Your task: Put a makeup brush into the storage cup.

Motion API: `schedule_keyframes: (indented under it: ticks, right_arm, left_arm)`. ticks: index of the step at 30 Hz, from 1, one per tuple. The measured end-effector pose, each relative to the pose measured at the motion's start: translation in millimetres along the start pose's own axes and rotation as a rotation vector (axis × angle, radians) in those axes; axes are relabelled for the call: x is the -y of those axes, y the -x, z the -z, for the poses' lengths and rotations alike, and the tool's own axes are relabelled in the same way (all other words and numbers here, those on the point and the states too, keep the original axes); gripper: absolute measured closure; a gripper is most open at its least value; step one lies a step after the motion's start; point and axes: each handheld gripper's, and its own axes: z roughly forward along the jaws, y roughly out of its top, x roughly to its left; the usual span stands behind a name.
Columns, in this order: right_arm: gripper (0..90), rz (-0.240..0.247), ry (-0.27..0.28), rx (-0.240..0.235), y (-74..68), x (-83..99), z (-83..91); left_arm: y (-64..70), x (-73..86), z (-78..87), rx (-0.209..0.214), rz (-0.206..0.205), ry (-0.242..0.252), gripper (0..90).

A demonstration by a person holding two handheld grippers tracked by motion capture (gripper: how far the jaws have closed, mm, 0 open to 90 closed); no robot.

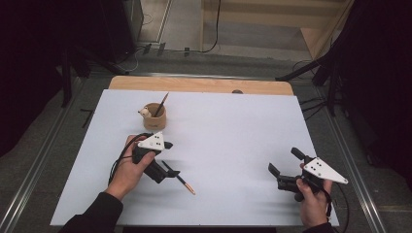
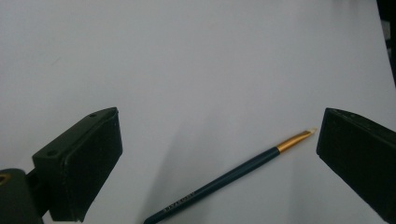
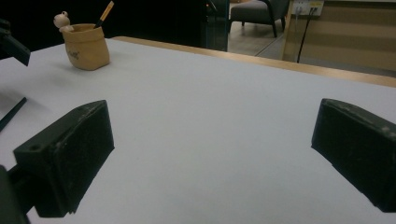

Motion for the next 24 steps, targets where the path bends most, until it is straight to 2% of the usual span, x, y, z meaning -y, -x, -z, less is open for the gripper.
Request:
schedule_keyframes:
  ticks: [5,8,9,11,12,18,24]
  right_arm:
    - [0.0,0.001,-0.003,-0.001,0.0,0.1,-0.1]
    - [0.0,0.001,-0.003,-0.002,-0.1,0.0,0.1]
    - [0.0,0.000,-0.002,-0.002,-0.1,0.0,0.1]
    - [0.0,0.001,-0.003,-0.002,0.0,0.1,0.1]
    - [0.0,0.001,-0.004,-0.002,0.1,0.2,0.1]
    - [0.0,0.000,-0.004,-0.003,0.1,0.2,0.0]
    - [0.0,0.000,-0.005,-0.004,0.0,0.3,-0.2]
  left_arm:
    - [5.0,-1.3,-8.6,0.017,-0.045,-0.066,0.7]
    - [8.2,-1.7,-12.1,0.000,-0.070,-0.094,2.9]
    - [8.8,-1.8,-12.1,-0.014,-0.077,-0.097,10.2]
    - [9.3,-2.0,-12.0,-0.048,-0.089,-0.103,30.9]
    - [9.6,-2.1,-12.5,-0.043,-0.094,-0.106,35.3]
    - [13.5,-1.7,-19.0,-0.006,-0.139,-0.158,31.3]
    - [21.6,-2.1,-30.2,0.024,-0.198,-0.227,33.2]
